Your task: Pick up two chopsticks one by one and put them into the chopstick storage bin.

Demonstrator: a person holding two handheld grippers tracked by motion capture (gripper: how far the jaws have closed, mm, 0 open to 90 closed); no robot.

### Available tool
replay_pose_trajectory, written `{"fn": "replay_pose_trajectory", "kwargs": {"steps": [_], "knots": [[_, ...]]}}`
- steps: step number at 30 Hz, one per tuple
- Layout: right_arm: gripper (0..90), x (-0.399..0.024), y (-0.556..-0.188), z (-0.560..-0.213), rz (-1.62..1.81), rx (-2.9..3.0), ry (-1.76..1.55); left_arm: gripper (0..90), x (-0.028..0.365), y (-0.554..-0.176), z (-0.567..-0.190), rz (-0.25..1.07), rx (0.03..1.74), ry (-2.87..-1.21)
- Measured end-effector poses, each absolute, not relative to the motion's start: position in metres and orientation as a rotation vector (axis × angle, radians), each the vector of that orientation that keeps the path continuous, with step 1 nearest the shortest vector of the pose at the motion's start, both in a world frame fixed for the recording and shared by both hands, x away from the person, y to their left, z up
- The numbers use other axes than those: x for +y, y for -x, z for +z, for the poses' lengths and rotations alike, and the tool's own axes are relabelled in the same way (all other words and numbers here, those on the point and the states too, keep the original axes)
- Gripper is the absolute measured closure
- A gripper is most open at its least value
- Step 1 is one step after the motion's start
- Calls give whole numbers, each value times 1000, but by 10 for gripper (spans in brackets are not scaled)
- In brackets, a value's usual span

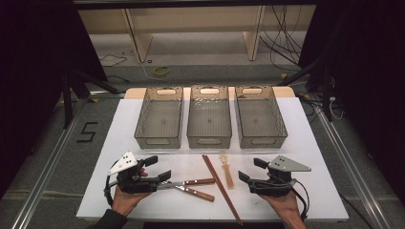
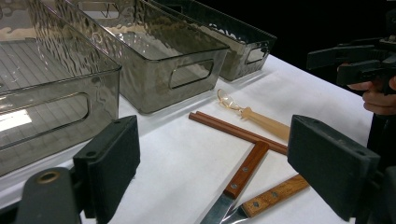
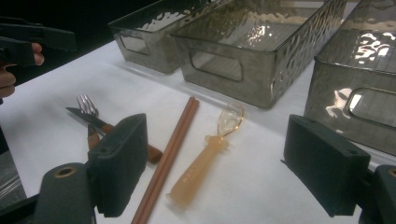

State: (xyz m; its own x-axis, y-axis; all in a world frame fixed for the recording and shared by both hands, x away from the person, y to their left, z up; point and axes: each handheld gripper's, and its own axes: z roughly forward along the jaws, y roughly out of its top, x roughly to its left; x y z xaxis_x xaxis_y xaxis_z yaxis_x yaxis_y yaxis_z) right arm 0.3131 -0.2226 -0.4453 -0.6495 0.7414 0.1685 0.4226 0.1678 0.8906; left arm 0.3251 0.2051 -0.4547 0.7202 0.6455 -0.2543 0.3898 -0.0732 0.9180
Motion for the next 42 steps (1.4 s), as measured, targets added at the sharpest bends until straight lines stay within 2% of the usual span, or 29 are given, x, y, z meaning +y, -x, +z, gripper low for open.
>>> {"fn": "replay_pose_trajectory", "kwargs": {"steps": [11, 18, 20, 30, 38, 42], "knots": [[260, -218, -317, -435, 1384, 2221, -1145, 167, 205, -326, -455, 260, 839, -1698], [298, -193, -317, -420, 1218, 2378, -1120, 167, 205, -326, -455, 261, 840, -1701], [342, -181, -318, -418, 1176, 2439, -1096, 167, 205, -326, -455, 262, 840, -1703], [410, -151, -329, -417, 983, 2616, -1071, 167, 205, -326, -455, 267, 840, -1704], [538, -124, -350, -428, 815, 2736, -1022, 167, 205, -326, -455, 269, 838, -1704], [551, -117, -358, -433, 741, 2767, -1021, 167, 205, -326, -454, 269, 835, -1704]]}}
